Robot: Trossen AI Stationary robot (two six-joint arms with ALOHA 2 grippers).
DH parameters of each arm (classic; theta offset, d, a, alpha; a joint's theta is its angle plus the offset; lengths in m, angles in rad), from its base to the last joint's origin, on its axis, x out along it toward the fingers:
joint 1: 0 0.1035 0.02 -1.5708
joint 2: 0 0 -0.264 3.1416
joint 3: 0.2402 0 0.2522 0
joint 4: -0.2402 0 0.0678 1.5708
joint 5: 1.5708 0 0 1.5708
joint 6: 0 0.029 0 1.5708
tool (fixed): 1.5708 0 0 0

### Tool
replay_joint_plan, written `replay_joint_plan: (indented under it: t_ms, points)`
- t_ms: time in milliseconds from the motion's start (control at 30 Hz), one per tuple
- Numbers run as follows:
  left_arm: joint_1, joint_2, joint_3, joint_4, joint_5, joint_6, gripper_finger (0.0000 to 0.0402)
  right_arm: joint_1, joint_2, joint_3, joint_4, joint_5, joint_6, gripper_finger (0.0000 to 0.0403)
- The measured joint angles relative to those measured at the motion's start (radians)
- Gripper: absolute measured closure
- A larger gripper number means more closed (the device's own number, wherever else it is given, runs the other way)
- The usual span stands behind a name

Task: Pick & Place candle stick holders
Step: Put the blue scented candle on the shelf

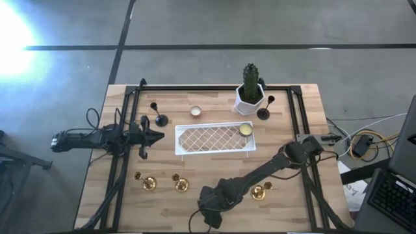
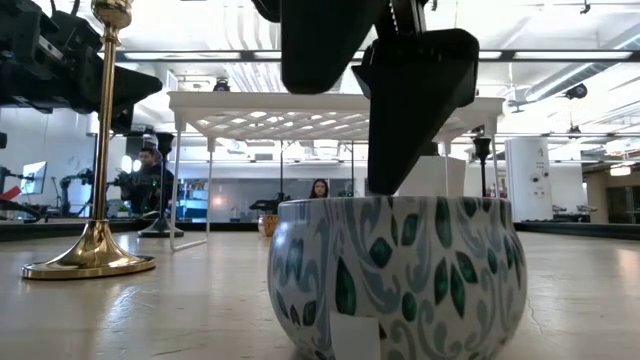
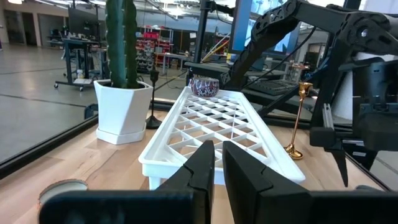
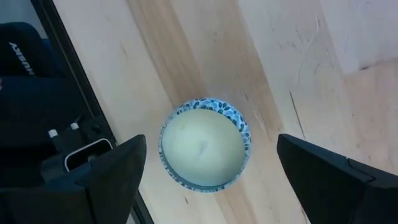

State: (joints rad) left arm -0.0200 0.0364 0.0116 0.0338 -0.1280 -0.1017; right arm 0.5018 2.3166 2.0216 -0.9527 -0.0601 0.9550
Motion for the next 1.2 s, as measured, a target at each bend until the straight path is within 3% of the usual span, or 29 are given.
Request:
replay_joint_plan:
  t_ms: [1200]
  points:
    - [0.000,0.000,0.000,0.000,0.000,0.000,0.0365,0.022,0.000,-0.091,0.087,-0.029,0.090,0.0046]
